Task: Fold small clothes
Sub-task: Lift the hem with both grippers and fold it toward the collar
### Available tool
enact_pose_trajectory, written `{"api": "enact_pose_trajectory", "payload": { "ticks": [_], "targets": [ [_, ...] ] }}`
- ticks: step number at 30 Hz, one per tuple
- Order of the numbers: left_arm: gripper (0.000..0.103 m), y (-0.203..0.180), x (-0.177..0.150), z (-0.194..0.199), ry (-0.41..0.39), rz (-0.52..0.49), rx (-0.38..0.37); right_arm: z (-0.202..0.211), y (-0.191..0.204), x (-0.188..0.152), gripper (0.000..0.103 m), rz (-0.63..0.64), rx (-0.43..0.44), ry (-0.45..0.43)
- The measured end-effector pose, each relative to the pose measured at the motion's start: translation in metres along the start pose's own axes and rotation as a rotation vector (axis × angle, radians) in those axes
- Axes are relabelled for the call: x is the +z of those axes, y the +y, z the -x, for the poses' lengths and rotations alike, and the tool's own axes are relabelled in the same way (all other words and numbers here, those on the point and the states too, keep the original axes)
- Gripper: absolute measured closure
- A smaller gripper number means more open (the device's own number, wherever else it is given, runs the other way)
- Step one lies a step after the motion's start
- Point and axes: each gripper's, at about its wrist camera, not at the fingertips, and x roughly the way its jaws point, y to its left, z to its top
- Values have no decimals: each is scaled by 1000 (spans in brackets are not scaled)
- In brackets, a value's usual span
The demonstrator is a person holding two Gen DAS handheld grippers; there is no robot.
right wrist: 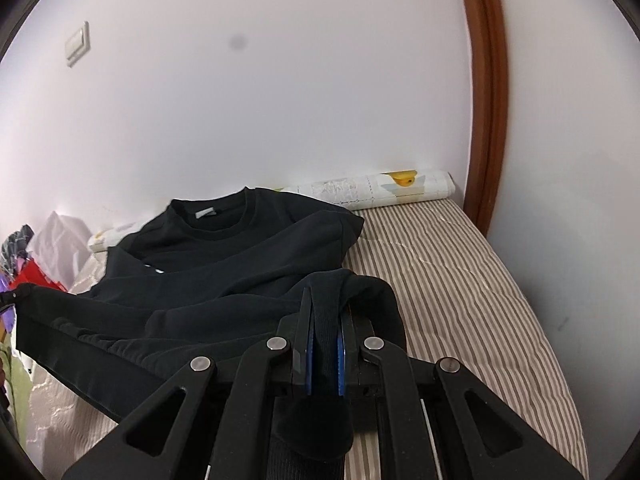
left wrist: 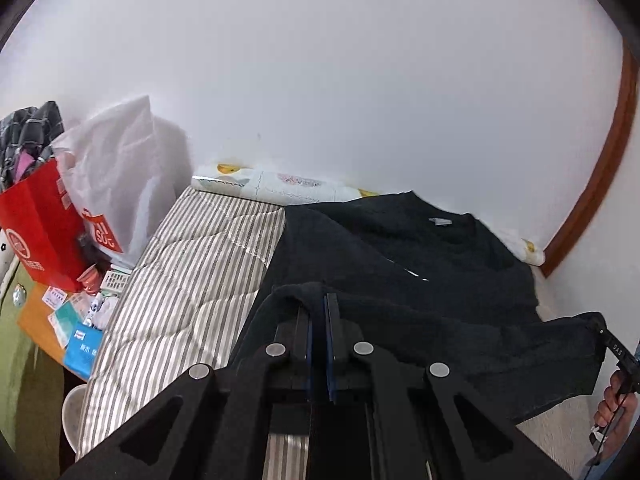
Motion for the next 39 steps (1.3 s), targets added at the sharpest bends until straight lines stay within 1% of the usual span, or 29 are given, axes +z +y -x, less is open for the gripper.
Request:
{"api": "enact_pose_trajectory", "payload": {
  "ticks": [6, 10, 14, 19, 20, 23, 24, 25, 26, 27, 28, 29, 32, 34, 35, 39],
  "targets": [
    [97, 2, 8, -42, 31, -12, 36, -45, -1, 6, 95, 4, -9, 39],
    [97, 9, 7, -68, 75, -7, 49, -79, -3, 3, 95, 10, -21, 84],
    [97, 12, 3, -85, 104, -4, 53, -106, -6, -2, 94, 5, -29, 126],
    [95, 11, -1, -94, 123, -21, 62, -119, -8, -5, 94, -10, -41, 157],
    [94, 11, -2, -94, 125, -24, 64, -119, -8, -5, 94, -9, -41, 157],
    [94, 11, -2, -94, 130, -26, 65, -113, -6, -5, 88, -3, -36, 160],
    [94, 11, -2, -93, 130, -25, 65, -110, -6, -5, 84, 2, -35, 163],
    [94, 11, -2, -92, 132, -26, 64, -106, -7, -6, 77, 4, -36, 167],
    [94, 10, -2, -90, 135, -29, 63, -103, -7, -6, 72, 4, -38, 170],
    [94, 9, -3, -89, 138, -34, 65, -96, -7, -7, 65, 4, -40, 170],
    [93, 9, -3, -87, 140, -37, 65, -92, -7, -8, 60, 4, -40, 169],
    [92, 8, -3, -85, 141, -40, 66, -87, -7, -9, 59, 6, -40, 168],
    [86, 7, -5, -74, 146, -38, 47, -68, -7, -14, 56, 24, -47, 170],
    [77, 8, -8, -65, 153, -34, 38, -54, -8, -19, 52, 34, -59, 165],
    [75, 8, -10, -61, 152, -36, 37, -48, -9, -21, 51, 33, -62, 161],
    [57, 13, -25, -40, 147, -52, 28, -24, -14, -37, 45, 17, -68, 162]
  ]
}}
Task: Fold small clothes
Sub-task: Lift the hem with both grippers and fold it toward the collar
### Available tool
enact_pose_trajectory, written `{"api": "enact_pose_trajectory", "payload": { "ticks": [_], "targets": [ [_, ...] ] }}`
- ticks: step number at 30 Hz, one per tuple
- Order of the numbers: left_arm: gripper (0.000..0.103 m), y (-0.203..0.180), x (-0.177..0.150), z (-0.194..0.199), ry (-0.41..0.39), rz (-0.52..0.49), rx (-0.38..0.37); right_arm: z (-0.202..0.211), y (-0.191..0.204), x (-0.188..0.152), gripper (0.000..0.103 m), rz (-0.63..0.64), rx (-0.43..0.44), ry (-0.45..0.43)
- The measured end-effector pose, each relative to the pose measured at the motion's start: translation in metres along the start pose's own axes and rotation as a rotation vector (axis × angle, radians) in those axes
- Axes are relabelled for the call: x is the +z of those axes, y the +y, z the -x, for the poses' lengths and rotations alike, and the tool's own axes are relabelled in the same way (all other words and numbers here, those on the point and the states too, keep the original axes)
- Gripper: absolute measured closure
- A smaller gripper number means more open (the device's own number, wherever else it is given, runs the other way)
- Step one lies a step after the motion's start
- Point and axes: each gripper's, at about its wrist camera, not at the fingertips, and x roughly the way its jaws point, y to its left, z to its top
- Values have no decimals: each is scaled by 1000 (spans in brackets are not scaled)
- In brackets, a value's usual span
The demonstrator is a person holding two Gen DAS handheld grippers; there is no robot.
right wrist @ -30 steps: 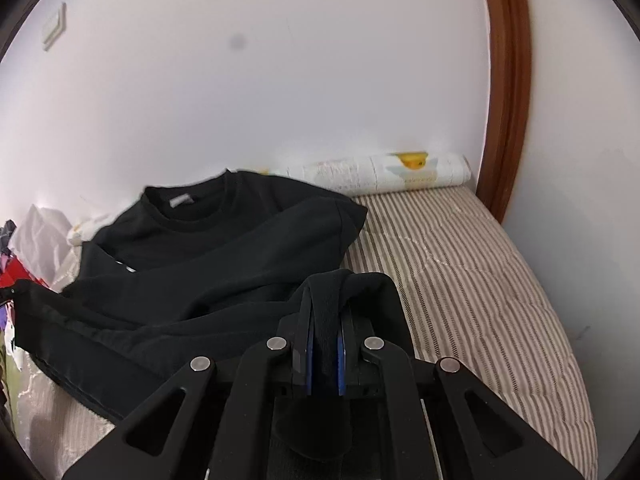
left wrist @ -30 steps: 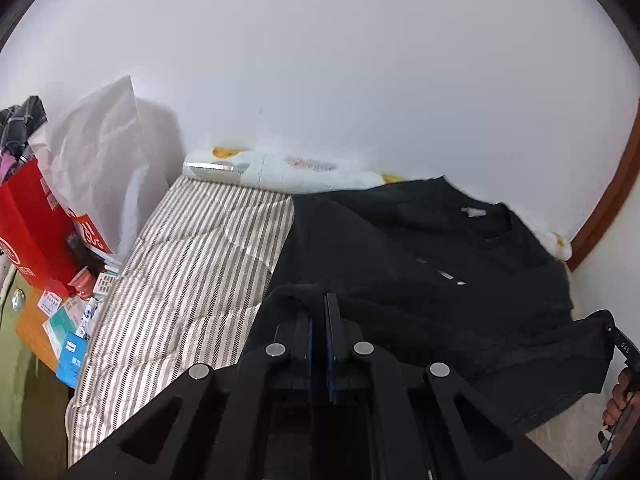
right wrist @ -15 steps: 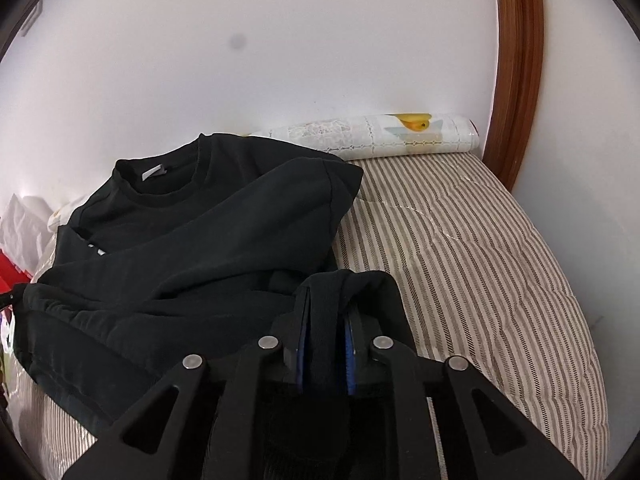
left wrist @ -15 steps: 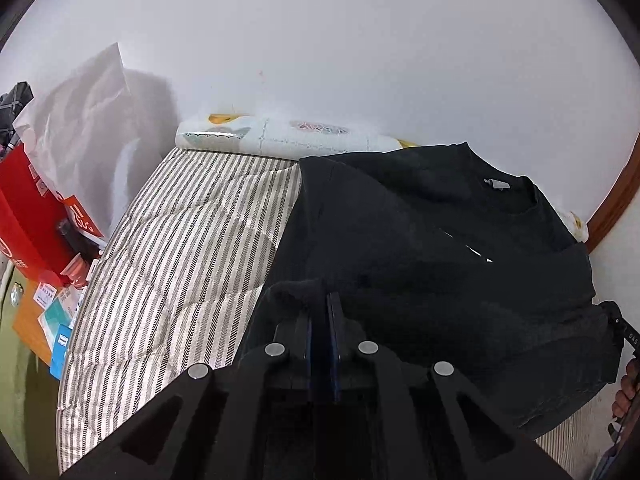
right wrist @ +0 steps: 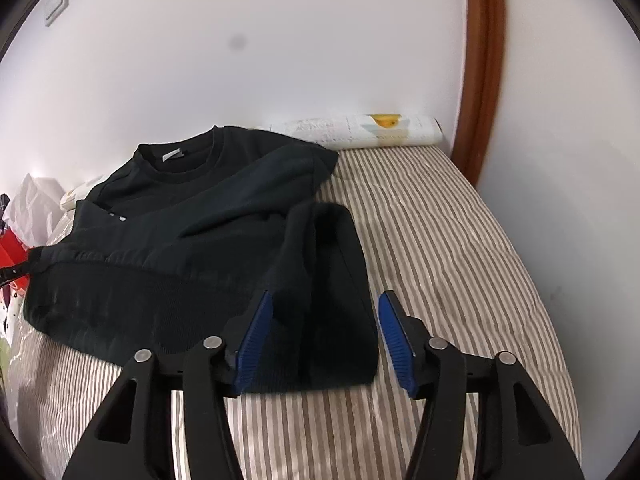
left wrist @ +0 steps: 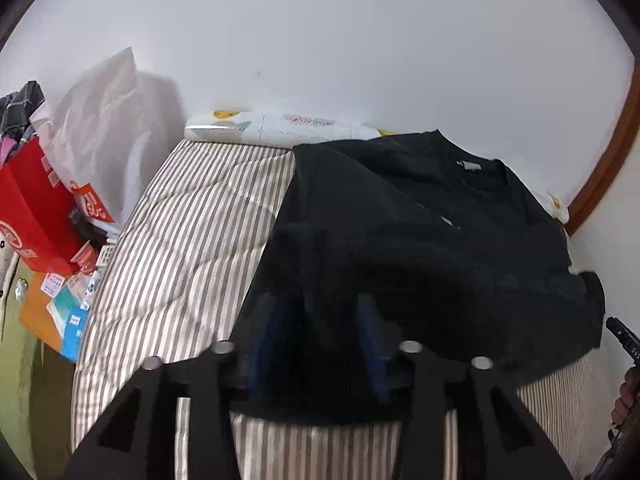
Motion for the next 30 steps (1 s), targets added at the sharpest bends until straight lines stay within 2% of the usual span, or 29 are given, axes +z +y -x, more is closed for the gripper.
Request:
{"api": "enact_pose_trajectory", "payload": {
  "ticks": [7, 13, 18, 28, 29, 30],
  "targets": [
    [51, 22, -40, 11, 44, 12, 20, -2, 2, -43, 43, -9, 20, 78],
    [51, 40, -60, 4, 88, 37, 29, -13, 5, -54, 43, -31, 30, 107],
    [48, 45, -59, -3, 92, 41, 4, -22, 2, -50, 43, -83, 9, 86],
    [48, 39, -42, -29, 96, 38, -7, -45, 0, -37, 38, -138, 38, 75],
    [48, 38, -42, -31, 96, 43, -7, -46, 1, -35, 38, -140, 42, 74],
    [53, 37, -41, -34, 97, 45, -9, -48, 2, -34, 40, -141, 44, 70]
  ]
}}
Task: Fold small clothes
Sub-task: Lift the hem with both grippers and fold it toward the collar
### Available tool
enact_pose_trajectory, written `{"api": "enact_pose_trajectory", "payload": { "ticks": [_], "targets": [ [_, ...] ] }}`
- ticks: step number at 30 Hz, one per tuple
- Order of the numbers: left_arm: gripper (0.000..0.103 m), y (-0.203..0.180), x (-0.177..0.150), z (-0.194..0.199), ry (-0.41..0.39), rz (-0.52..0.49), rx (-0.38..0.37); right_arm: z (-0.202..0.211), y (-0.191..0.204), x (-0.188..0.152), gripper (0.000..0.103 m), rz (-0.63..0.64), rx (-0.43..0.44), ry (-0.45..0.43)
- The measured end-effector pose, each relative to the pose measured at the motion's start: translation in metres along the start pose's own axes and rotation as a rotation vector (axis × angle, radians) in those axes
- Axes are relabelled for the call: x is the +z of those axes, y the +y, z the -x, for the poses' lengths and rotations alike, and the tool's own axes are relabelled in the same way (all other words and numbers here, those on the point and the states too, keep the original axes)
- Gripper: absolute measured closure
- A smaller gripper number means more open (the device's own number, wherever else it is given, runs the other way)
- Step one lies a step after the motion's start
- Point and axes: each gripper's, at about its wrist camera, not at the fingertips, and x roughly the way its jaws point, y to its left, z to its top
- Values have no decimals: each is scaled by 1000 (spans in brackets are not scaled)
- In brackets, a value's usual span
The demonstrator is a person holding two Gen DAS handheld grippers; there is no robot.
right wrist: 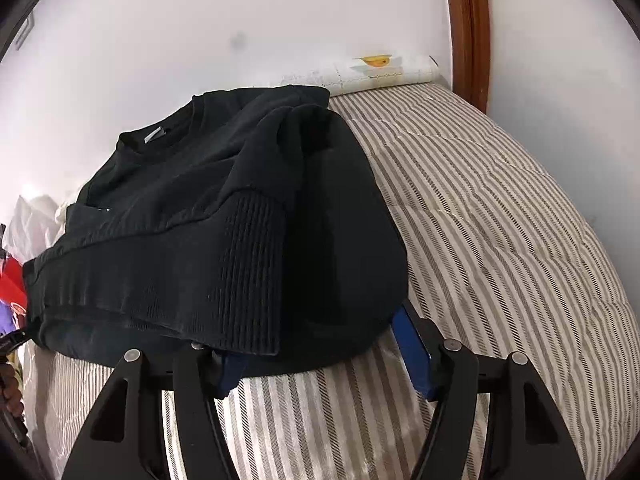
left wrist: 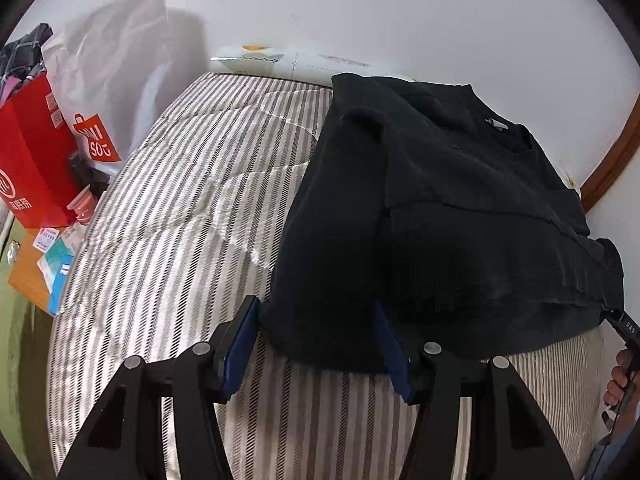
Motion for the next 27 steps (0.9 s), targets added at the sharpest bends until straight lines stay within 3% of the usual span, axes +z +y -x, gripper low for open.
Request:
{"api": "enact_pose_trajectory", "payload": {
  "ticks": [4, 6, 13, 27],
  "targets": [
    [83, -3, -1, 0, -6, -9, -8, 0, 7, 1, 64, 39, 5, -26],
    [86, -1, -1, 2, -4, -4, -28, 3, 11, 0, 71, 82, -2, -35],
    [88, -2, -14, 19, -10, -21, -41, 21, 11, -12, 82, 122, -4, -46],
    [88, -5, -82, 72, -3, -49, -14, 72, -1, -59, 83, 122, -15, -37]
  ]
}}
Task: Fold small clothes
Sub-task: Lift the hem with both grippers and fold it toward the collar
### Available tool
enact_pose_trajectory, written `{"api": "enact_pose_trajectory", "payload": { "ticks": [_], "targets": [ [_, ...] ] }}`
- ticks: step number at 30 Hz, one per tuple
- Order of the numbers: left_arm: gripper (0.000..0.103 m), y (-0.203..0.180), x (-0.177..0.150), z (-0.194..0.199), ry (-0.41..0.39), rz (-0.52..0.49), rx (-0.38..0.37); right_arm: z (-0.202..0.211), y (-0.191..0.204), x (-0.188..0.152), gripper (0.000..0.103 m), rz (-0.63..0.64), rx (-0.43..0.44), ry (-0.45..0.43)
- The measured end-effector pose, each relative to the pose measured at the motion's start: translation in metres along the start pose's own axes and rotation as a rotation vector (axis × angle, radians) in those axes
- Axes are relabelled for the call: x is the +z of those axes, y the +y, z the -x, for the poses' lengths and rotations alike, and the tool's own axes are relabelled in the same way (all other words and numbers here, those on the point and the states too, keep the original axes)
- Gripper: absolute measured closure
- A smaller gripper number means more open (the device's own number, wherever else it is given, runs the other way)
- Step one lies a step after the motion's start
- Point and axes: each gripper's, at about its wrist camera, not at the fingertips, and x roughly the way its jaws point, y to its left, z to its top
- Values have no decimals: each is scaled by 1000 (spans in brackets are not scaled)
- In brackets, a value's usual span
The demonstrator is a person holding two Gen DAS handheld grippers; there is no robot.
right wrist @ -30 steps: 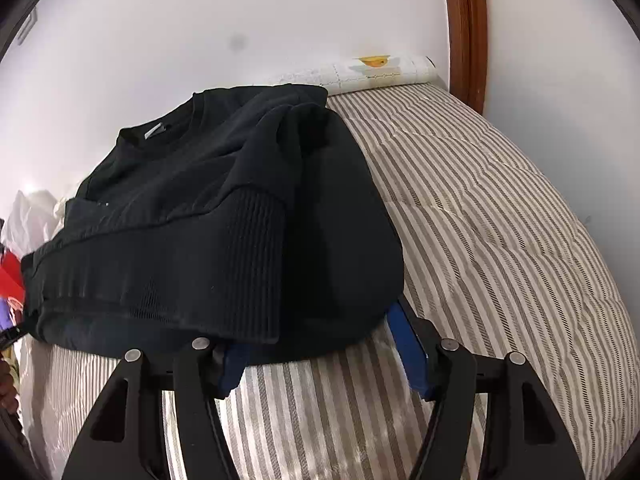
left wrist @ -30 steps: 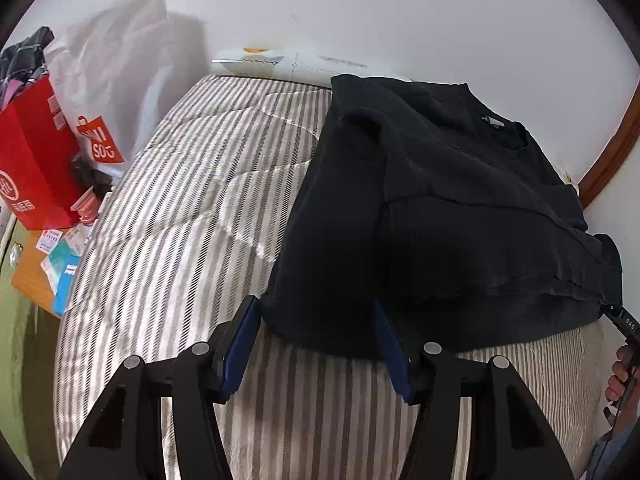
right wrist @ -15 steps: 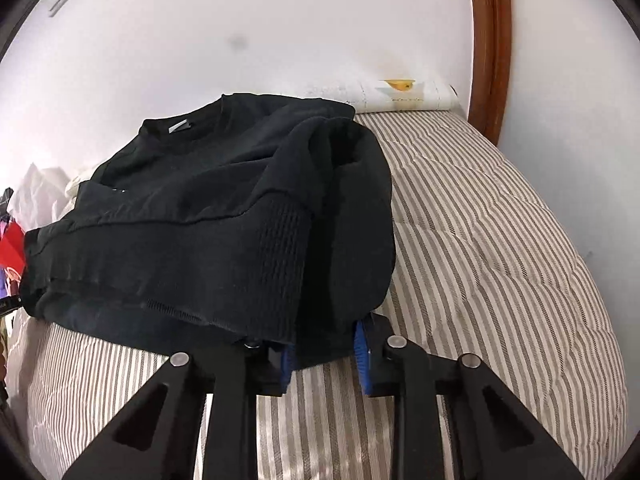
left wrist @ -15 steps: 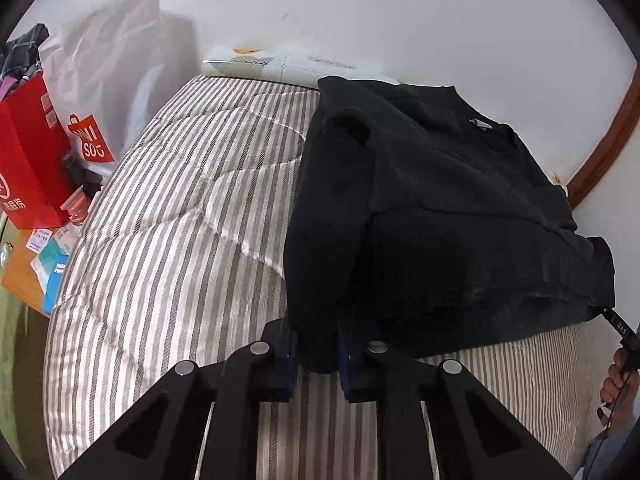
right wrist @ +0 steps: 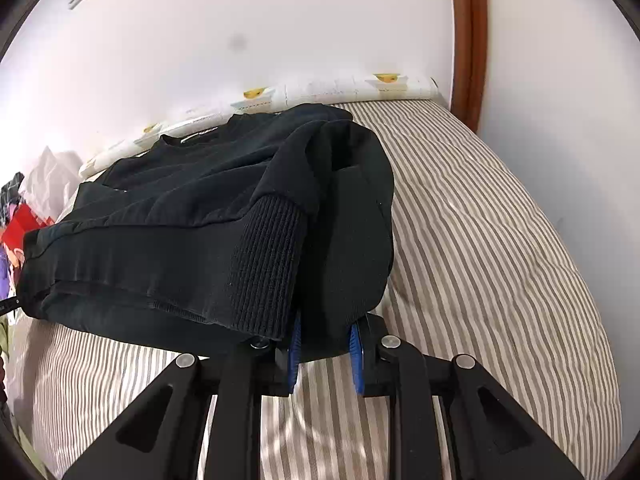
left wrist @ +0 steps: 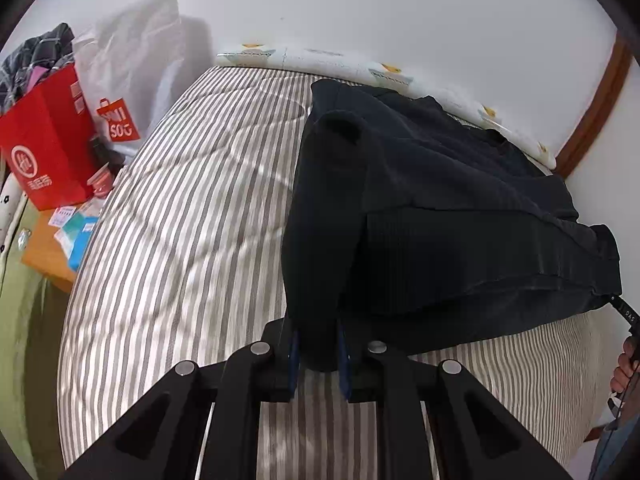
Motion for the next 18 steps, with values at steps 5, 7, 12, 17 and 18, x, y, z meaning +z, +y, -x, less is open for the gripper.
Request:
{"api": "enact_pose_trajectory", "payload": {
  "ticks": [5, 7, 12, 17, 18],
  "targets": [
    [88, -2, -24, 15, 5, -15, -8, 20, -8, -24, 83, 4, -1, 4],
    [88, -4, -33, 20, 7, -20, -17, 28, -10, -31, 83, 9, -4, 3],
    [87, -9, -46, 28, 4, -47, 0, 41, -12, -47, 80, 5, -30, -10],
    [83, -12, -49, 40, -11, -61, 36, 56, -11, -50, 72, 13, -100, 0],
    [81, -12, -50, 44, -20, -59, 45, 63, -11, -51, 71, 16, -113, -11]
  ]
}}
